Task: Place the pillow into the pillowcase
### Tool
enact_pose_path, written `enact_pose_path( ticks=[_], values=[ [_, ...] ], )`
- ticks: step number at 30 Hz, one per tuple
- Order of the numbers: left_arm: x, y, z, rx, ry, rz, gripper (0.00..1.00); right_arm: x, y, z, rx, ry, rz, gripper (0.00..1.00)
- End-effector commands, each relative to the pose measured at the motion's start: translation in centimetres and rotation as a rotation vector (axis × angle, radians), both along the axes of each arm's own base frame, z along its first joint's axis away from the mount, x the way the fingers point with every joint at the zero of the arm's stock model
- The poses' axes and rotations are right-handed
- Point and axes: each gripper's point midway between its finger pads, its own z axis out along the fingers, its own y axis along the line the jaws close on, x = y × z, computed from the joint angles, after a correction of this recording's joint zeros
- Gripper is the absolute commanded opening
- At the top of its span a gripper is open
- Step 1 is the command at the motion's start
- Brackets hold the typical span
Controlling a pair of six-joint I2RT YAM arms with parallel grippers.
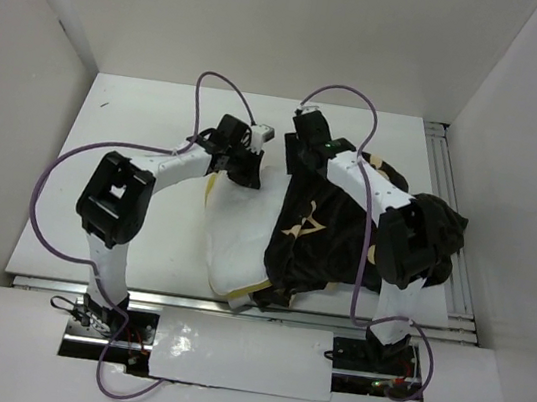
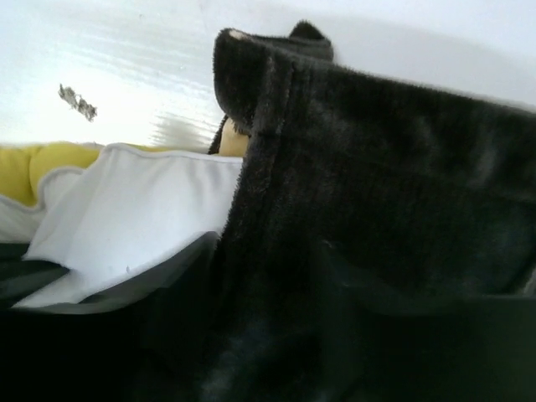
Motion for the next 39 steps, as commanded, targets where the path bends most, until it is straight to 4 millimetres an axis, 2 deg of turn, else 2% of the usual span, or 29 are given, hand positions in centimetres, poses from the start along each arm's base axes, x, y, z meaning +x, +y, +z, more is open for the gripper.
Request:
enact_pose_path(
  ticks=[1, 4, 7, 8, 11, 12, 13, 16, 17, 18, 19, 20, 21, 22, 25, 26, 27, 28, 29, 30, 31, 32, 33, 34, 35, 36, 37, 38, 39],
  values=[
    [-0.9, 0.5, -0.6, 0.029, 0.001, 0.015, 0.00, 0.7, 0.3, 0.9, 0.019, -0.007, -0.005, 0.49],
    [-0.5, 0.9, 1.8, 0.013, -0.064, 0.059, 0.00, 1.0, 0.4, 1.1, 0.024, -0.020, -0.006, 0.27],
    [-0.6, 1.0, 4.4, -0.009, -0.141, 0.069, 0.00, 1.7, 0.4, 2.2, 0.026, -0.057, -0.022, 0.01],
    [-1.0, 1.1, 4.7, -0.014, -0.151, 0.070, 0.00, 1.7, 0.4, 2.2, 0.026, -0.057, -0.022, 0.00],
    [-1.7, 0.9, 7.6, -0.041, -0.223, 0.068, 0.00, 2.1, 1.2, 3.8, 0.067, -0.085, -0.001, 0.00],
    [-1.9, 1.0, 8.0, -0.045, -0.232, 0.069, 0.00, 2.2, 1.9, 4.9, 0.096, -0.104, 0.033, 0.00],
    [-2.1, 1.1, 9.6, -0.062, -0.262, 0.070, 0.00, 1.5, 4.1, 5.9, 0.163, -0.097, 0.131, 0.00],
    [-2.7, 0.4, 12.3, -0.097, -0.311, 0.063, 0.00, -0.1, 8.6, 11.9, 0.314, -0.155, 0.328, 0.00],
    [-3.2, -0.1, 13.0, -0.108, -0.325, 0.048, 0.00, -1.4, 10.5, 13.8, 0.365, -0.154, 0.429, 0.00],
    [-3.7, -0.5, 15.1, -0.139, -0.368, 0.054, 0.00, -2.5, 11.4, 14.7, 0.367, -0.137, 0.484, 0.00],
    [-3.9, -0.7, 16.3, -0.158, -0.395, 0.061, 0.00, -3.5, 13.6, 18.1, 0.384, -0.197, 0.564, 0.00],
    [-4.0, -0.8, 17.4, -0.167, -0.427, 0.071, 0.00, -4.5, 14.5, 19.9, 0.387, -0.224, 0.600, 0.00],
    [-4.5, -1.2, 18.4, -0.185, -0.445, 0.090, 0.00, -6.0, 15.5, 20.5, 0.390, -0.203, 0.656, 0.00],
    [-4.6, -0.6, 19.9, -0.196, -0.472, 0.150, 0.00, -7.5, 16.8, 23.6, 0.411, -0.259, 0.706, 0.00],
    [-5.1, 0.2, 22.5, -0.232, -0.468, 0.291, 0.00, -11.0, 18.5, 27.4, 0.466, -0.313, 0.820, 0.00],
    [-5.2, 1.1, 23.9, -0.246, -0.496, 0.356, 0.00, -12.5, 19.3, 29.5, 0.483, -0.357, 0.861, 0.00],
    [-5.4, 1.2, 25.2, -0.281, -0.518, 0.385, 0.00, -13.3, 19.7, 30.3, 0.494, -0.372, 0.879, 0.00],
    [-5.6, 1.4, 25.5, -0.305, -0.519, 0.418, 0.00, -14.3, 19.6, 31.3, 0.502, -0.381, 0.892, 0.00],
    [-5.8, 1.4, 26.9, -0.372, -0.519, 0.463, 0.00, -15.3, 19.7, 32.9, 0.522, -0.408, 0.916, 0.00],
    [-6.2, 2.1, 28.2, -0.417, -0.531, 0.498, 0.00, -15.9, 20.0, 33.3, 0.528, -0.414, 0.928, 0.00],
    [-6.6, 2.1, 28.2, -0.449, -0.528, 0.522, 0.00, -16.3, 20.0, 33.0, 0.530, -0.394, 0.943, 0.00],
    [-6.9, 2.1, 29.9, -0.535, -0.545, 0.553, 0.00, -17.2, 20.2, 32.1, 0.543, -0.351, 0.957, 0.00],
    [-7.1, 2.2, 30.6, -0.580, -0.549, 0.562, 0.00, -17.5, 20.4, 31.6, 0.559, -0.329, 0.963, 0.00],
    [-7.6, 2.4, 31.4, -0.629, -0.559, 0.569, 0.00, -18.7, 20.2, 31.9, 0.593, -0.317, 0.999, 0.00],
    [-7.8, 2.1, 30.5, -0.643, -0.545, 0.566, 0.00, -19.0, 20.8, 30.4, 0.620, -0.272, 1.000, 0.00],
    [-7.6, 2.2, 31.0, -0.688, -0.564, 0.586, 0.00, -19.6, 20.9, 30.4, 0.648, -0.261, 1.021, 0.00],
    [-7.5, 2.2, 30.6, -0.695, -0.564, 0.609, 0.00, -20.7, 21.0, 30.6, 0.685, -0.244, 1.063, 0.00],
    [-7.2, 2.6, 29.1, -0.683, -0.548, 0.645, 0.00, -21.4, 20.6, 32.4, 0.733, -0.275, 1.068, 0.00],
    [-6.5, 3.7, 28.6, -0.671, -0.561, 0.721, 0.00, -21.5, 20.5, 31.9, 0.738, -0.266, 1.063, 0.00]
  ],
)
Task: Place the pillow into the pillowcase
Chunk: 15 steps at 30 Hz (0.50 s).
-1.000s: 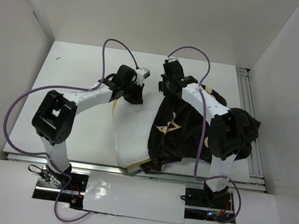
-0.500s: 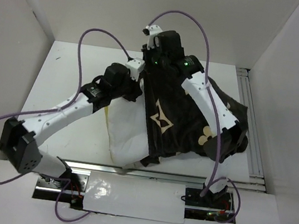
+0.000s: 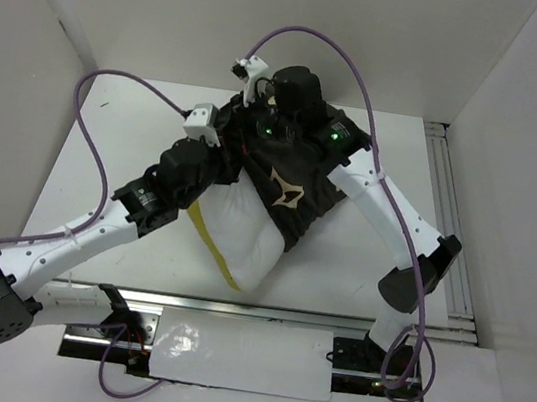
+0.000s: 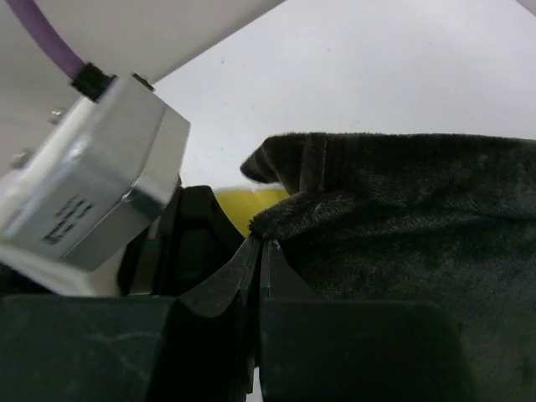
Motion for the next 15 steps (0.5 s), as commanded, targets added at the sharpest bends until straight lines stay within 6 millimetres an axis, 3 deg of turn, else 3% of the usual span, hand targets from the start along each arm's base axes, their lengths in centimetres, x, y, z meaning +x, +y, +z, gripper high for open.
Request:
enact_pose_path(
  ticks=[1, 5, 11, 15],
  values=[
    [2.4, 1.1, 4.8, -0.295, -0.138, 0.194, 0.00, -8.4, 1.5, 8.2, 0.265, -0.025, 0.260, 0.00],
    [3.4, 2.0, 1.5, -0.263, -0.055, 0.298, 0.00, -9.9, 0.8, 10.2, 0.308, -0.049, 0.263, 0.00],
    [4.8, 1.3, -3.2, -0.327, 0.052, 0.380, 0.00, -12.2, 0.6, 11.0, 0.354, 0.014, 0.328, 0.00],
    [5.1, 0.4, -4.8, -0.368, 0.066, 0.362, 0.00, -11.3, 0.4, 9.9, 0.340, 0.038, 0.282, 0.00]
  ],
)
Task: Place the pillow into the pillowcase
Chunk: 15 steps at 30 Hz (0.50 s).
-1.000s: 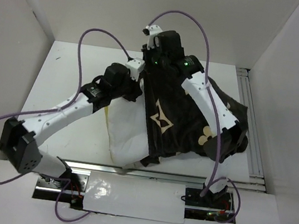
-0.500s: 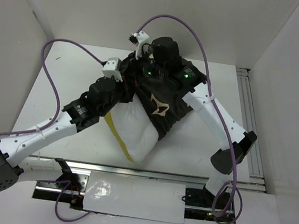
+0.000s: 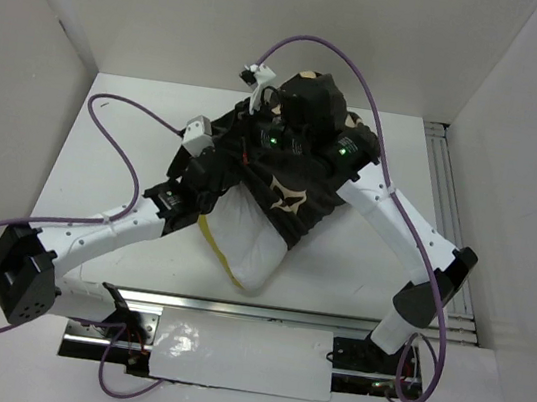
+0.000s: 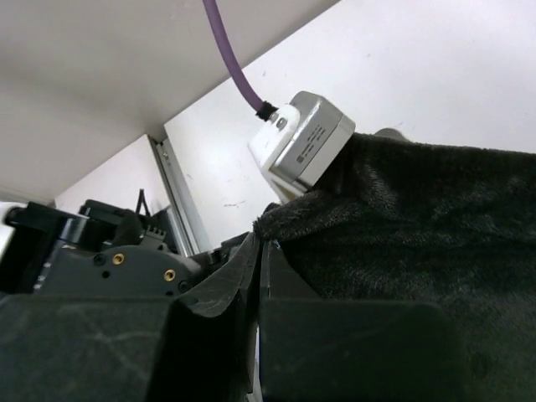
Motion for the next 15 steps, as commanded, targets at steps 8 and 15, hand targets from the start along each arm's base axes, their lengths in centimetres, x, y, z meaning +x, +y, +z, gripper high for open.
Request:
enact_pose_path(
  ticks=[8, 15],
  values=[
    [-0.7, -2.7, 5.0, -0.220, -0.351, -0.180, 0.00, -1.0, -1.6, 2.2, 0.210, 0.073, 0.136, 0.00],
    [-0.9, -2.7, 3.9, -0.098, -0.221, -0.197, 0.54, 4.6, -4.0, -3.5, 0.137, 0.195, -0.008, 0.18]
  ],
)
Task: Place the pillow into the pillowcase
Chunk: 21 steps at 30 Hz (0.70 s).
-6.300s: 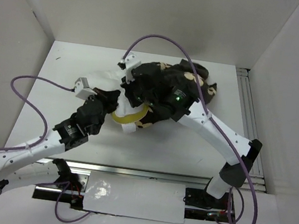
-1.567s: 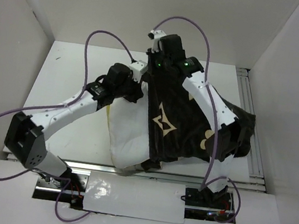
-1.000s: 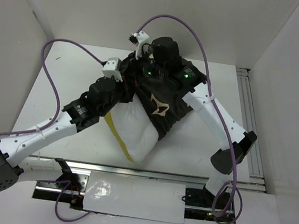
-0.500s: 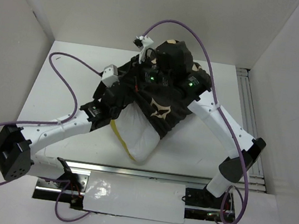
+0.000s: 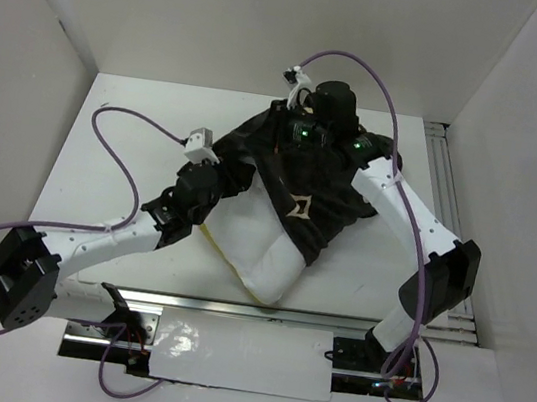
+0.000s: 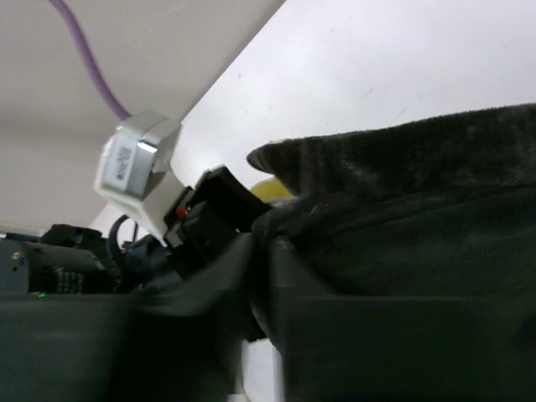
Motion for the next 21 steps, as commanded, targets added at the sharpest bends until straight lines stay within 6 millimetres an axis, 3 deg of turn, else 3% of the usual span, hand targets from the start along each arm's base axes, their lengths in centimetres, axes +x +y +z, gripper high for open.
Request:
enact_pose_path(
  ticks=[1, 5, 6, 7, 10, 11, 12, 15, 17, 19, 21],
  values=[
    [0.2, -0.5, 4.6, -0.003, -0.036, -0.016, 0.60, -0.5, 0.5, 1.0, 0.046, -0.011, 0.064, 0.35],
    [-0.4, 0.3, 1.2, 0.091, 0.109, 0.010, 0.74, 0.8, -0.8, -0.7, 0.026, 0.027, 0.014, 0.73],
    [-0.7, 0.6, 1.3, 0.096, 0.114, 0.010, 0.76, 0.8, -0.9, -1.2, 0.021, 0.036, 0.014, 0.78],
    [-1.3, 1.0, 0.2, 0.093, 0.147, 0.016, 0.77, 1.0, -1.4, -1.1, 0.019, 0.033, -0.005, 0.83],
    [-3.1, 2.3, -1.4, 0.110, 0.195, 0.013, 0.81, 1.3, -2.6, -0.1, 0.017, -0.007, -0.058, 0.97],
    [-3.6, 2.5, -1.6, 0.106, 0.207, 0.007, 0.81, 1.4, -2.9, -0.1, 0.009, -0.021, -0.074, 0.99],
    [-4.3, 3.1, -2.3, 0.128, 0.233, 0.008, 0.93, 1.8, -3.3, -0.2, -0.001, -0.029, -0.112, 1.00],
    [-5.9, 4.6, -2.4, 0.141, 0.263, 0.006, 1.00, 2.1, -5.6, -0.1, -0.053, -0.063, -0.230, 1.00],
    [-7.2, 4.2, -1.9, 0.206, 0.241, -0.102, 1.00, 2.0, -7.3, -1.9, -0.118, -0.030, -0.311, 1.00],
    [-8.8, 4.4, -3.2, 0.285, 0.294, -0.173, 1.00, 1.5, -9.8, -2.7, -0.182, -0.034, -0.407, 0.98],
    [-10.7, 3.7, -4.5, 0.299, 0.365, -0.279, 1.00, 0.6, -11.7, -5.4, -0.260, -0.001, -0.472, 0.96]
  ],
)
